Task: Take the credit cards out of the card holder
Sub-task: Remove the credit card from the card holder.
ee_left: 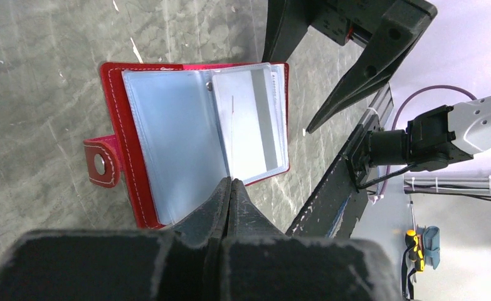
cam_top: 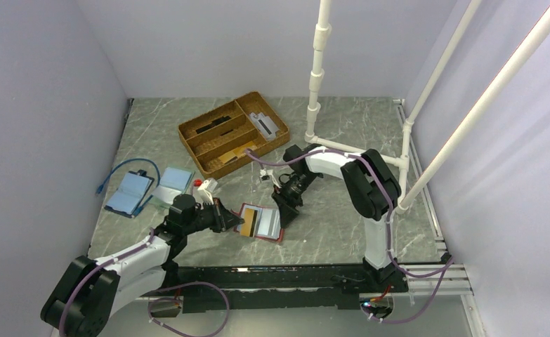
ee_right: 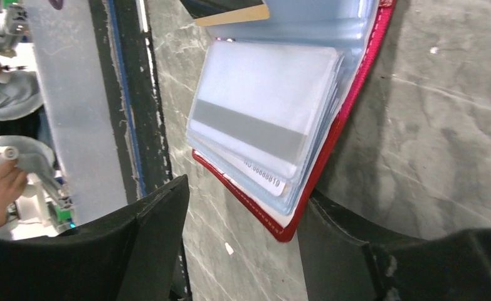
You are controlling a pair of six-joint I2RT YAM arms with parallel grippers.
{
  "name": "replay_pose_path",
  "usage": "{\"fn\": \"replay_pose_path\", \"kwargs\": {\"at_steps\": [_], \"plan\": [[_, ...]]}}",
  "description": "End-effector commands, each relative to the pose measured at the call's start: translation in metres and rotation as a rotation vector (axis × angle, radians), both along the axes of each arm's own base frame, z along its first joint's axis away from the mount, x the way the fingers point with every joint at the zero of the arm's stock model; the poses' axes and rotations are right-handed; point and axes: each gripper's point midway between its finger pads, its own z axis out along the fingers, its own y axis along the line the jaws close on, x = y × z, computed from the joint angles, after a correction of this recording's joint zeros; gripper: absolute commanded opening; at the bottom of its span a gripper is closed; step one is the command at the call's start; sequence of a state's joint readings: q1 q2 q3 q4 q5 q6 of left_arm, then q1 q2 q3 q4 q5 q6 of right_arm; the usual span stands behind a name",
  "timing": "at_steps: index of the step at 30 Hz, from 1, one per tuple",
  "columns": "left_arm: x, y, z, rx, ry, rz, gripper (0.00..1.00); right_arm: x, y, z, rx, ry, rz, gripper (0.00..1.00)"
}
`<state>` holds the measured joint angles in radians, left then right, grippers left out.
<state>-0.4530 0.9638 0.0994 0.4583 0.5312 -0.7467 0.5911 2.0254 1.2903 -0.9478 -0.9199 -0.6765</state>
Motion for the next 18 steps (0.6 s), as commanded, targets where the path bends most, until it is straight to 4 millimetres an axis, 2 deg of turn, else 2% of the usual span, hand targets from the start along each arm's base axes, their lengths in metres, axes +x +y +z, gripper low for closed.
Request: {"fn": "replay_pose_path", "kwargs": {"at_steps": [1,11,18], "plan": [[0.005,-0.008,0.022,-0.051,-0.059,-0.039,0.0,0.02,-0.005,0.003,-0.001,-0.158,0.009,0.66],[0.006,-0.026,0.039,-0.133,-0.076,-0.133,0.0,0.019,0.006,0.033,0.129,-0.236,0.019,0.7],[0.0,-0.05,0.045,-0.157,-0.083,-0.238,0.0,0.013,0.014,0.048,0.238,-0.249,0.028,0.71]]}}
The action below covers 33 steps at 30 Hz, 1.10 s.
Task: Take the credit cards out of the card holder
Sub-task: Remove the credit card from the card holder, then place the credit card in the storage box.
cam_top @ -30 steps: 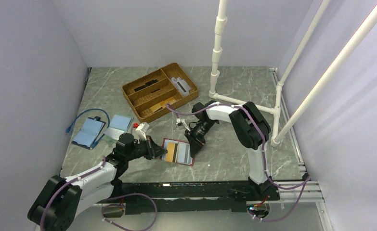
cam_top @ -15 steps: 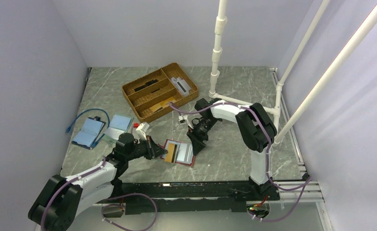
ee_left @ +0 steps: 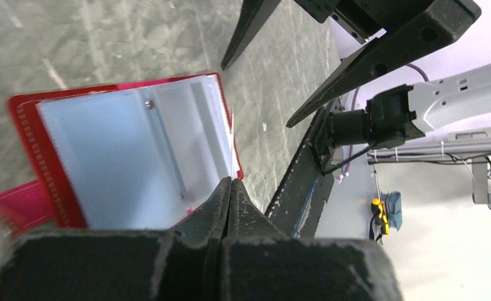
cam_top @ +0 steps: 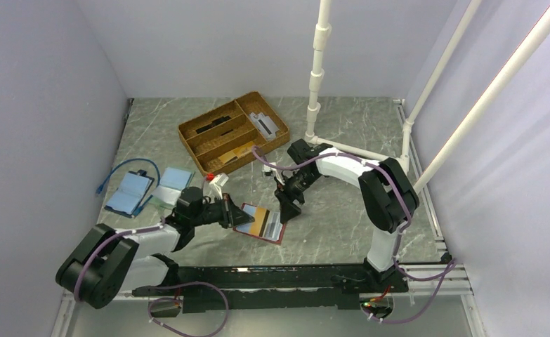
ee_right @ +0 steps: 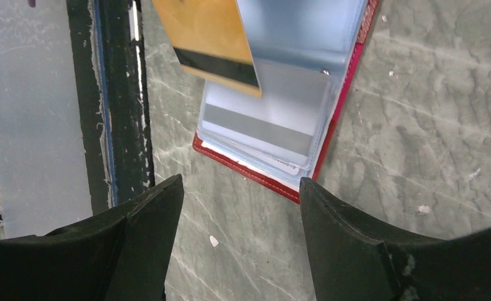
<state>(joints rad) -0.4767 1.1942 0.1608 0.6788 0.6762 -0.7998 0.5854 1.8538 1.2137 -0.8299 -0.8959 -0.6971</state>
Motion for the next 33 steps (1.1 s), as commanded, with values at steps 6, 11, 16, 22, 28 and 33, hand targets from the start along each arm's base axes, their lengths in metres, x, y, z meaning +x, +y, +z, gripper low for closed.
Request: {"fn": "replay_pose_path", "kwargs": {"at_steps": [6,11,16,22,28,33], "plan": [[-0.002,-0.041,0.032,-0.065,-0.12,-0.148,0.0,-0.007,0.014,0.025,0.162,-0.003,0.042,0.71],[-0.001,-0.047,0.03,-0.063,-0.118,-0.16,0.0,-0.018,0.018,0.029,0.187,0.062,0.084,0.61],[0.002,-0.046,0.028,-0.054,-0.111,-0.138,0.0,-0.027,0.02,0.034,0.202,0.132,0.129,0.16],[0.006,-0.038,0.031,-0.027,-0.117,-0.074,0.1,-0.027,0.02,0.039,0.203,0.128,0.133,0.0],[0.026,-0.002,0.036,0.103,-0.093,0.13,0.59,-0.003,0.019,0.045,0.138,0.011,0.051,0.0],[0.037,0.047,0.051,0.275,-0.08,0.309,0.91,0.038,0.023,0.062,0.1,-0.139,-0.046,0.0]]}}
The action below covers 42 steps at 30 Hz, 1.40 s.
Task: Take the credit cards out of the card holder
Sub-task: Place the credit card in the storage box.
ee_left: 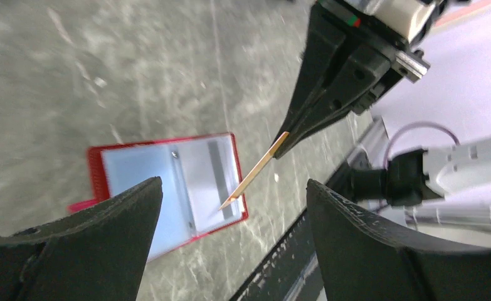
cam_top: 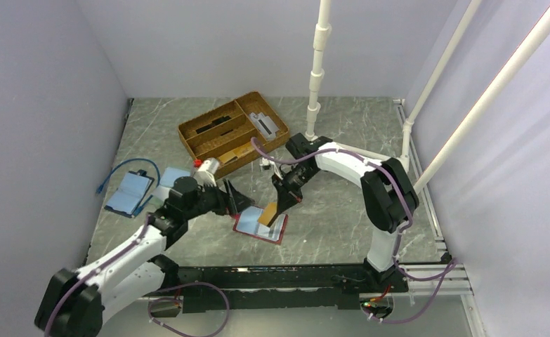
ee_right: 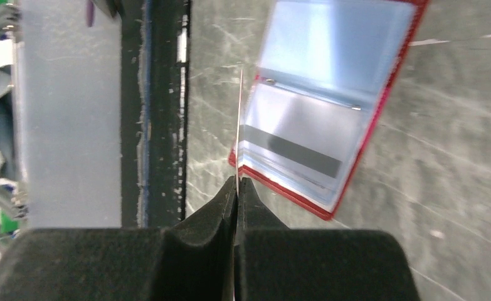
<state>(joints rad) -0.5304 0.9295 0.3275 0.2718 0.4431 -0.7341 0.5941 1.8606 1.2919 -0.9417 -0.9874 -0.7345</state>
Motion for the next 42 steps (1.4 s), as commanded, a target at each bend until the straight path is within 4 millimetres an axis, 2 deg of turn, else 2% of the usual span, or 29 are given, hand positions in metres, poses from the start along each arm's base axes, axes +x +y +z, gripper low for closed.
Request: {"fn": "replay_pose_path", "kwargs": {"at_steps": [1,3,7,10,13,15,19,21,24,26,32,36,42], "plan": [[0.013,0.051,0.007,0.208,0.032,0.21,0.95,0.057,0.016,0.039,0.029,-0.218,-0.114,0.0],[0.018,0.069,0.02,0.268,0.004,0.286,0.99,0.083,0.023,0.052,0.016,-0.263,-0.164,0.0],[0.025,0.096,0.046,0.381,-0.055,0.378,0.99,0.129,0.045,0.083,0.029,-0.333,-0.256,0.0],[0.028,0.113,0.057,0.466,-0.08,0.427,0.99,0.161,0.062,0.108,0.046,-0.386,-0.318,0.0],[0.03,0.128,0.063,0.522,-0.098,0.475,0.99,0.184,0.077,0.125,0.07,-0.401,-0.366,0.0],[0.029,0.134,0.068,0.537,-0.116,0.499,1.0,0.193,0.085,0.128,0.083,-0.38,-0.389,0.0],[0.027,0.147,0.076,0.546,-0.149,0.557,0.99,0.22,0.097,0.118,0.029,-0.454,-0.476,0.0],[0.025,0.153,0.081,0.546,-0.163,0.582,1.0,0.238,0.096,0.116,-0.035,-0.558,-0.535,0.0],[0.022,0.159,0.083,0.543,-0.179,0.611,0.99,0.25,0.093,0.116,-0.097,-0.636,-0.592,0.0],[0.02,0.164,0.083,0.541,-0.189,0.632,0.99,0.253,0.091,0.112,-0.133,-0.661,-0.628,0.0],[0.018,0.166,0.09,0.523,-0.219,0.645,1.0,0.247,0.092,0.079,-0.242,-0.657,-0.664,0.0],[0.017,0.166,0.092,0.516,-0.226,0.645,0.99,0.253,0.095,0.07,-0.276,-0.689,-0.709,0.0],[0.014,0.168,0.097,0.504,-0.245,0.65,0.99,0.265,0.09,0.058,-0.34,-0.753,-0.783,0.0]]}}
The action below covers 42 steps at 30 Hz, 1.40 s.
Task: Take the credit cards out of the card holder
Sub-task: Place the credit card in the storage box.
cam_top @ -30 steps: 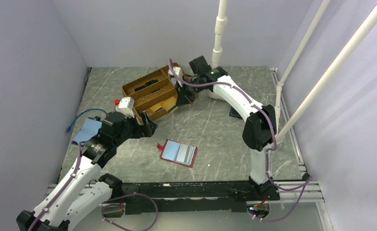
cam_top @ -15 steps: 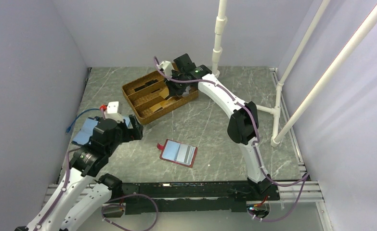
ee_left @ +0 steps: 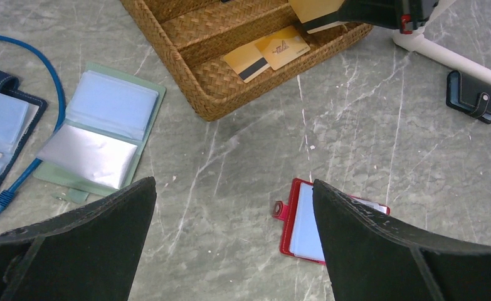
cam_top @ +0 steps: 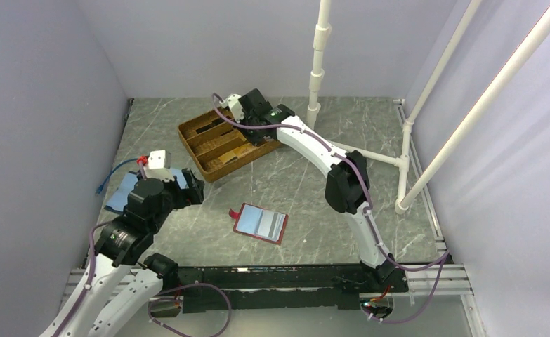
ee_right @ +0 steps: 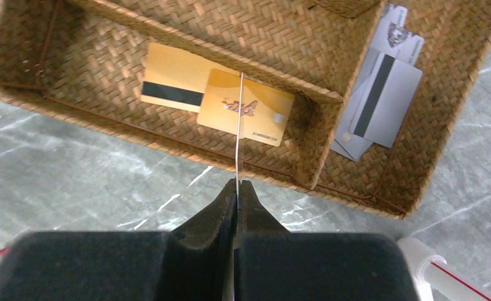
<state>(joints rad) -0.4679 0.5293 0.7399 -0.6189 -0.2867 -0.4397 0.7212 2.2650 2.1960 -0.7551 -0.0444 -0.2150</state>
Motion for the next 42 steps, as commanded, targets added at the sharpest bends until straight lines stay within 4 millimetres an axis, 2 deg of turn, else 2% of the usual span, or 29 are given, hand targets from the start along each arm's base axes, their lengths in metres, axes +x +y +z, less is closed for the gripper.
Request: {"fn": "replay_pose_path", "kwargs": {"at_steps": [1,12,15,17,22,28,31,36,42], "plan": [[-0.002,0.006,0.009,0.008,-0.037,0.017,1.0,0.02,-0.006,-0.004,-0.032,-0.078,-0.114,0.0],[-0.005,0.008,0.014,-0.008,-0.059,0.017,0.99,0.019,0.004,-0.035,-0.078,-0.07,-0.133,0.01],[-0.005,0.009,0.014,-0.008,-0.061,0.023,0.99,0.015,0.013,-0.038,-0.076,-0.066,-0.121,0.06],[-0.006,0.009,0.014,-0.009,-0.064,0.024,1.0,0.011,0.02,-0.039,-0.064,-0.058,-0.106,0.14],[-0.007,0.011,0.016,-0.015,-0.074,0.031,0.99,-0.012,0.046,-0.039,0.006,0.018,-0.048,0.27],[-0.008,0.011,0.017,-0.022,-0.079,0.029,0.99,-0.05,0.078,-0.017,0.155,0.152,0.07,0.32],[-0.009,0.005,0.02,-0.043,-0.094,-0.001,0.99,-0.06,0.082,-0.002,0.197,0.176,0.103,0.33],[-0.012,-0.019,0.021,-0.117,-0.113,-0.116,1.0,-0.087,0.078,0.027,0.234,0.205,0.234,0.36],[-0.024,-0.051,0.022,-0.235,-0.112,-0.27,0.99,-0.131,0.054,0.045,0.224,0.214,0.432,0.36]]}}
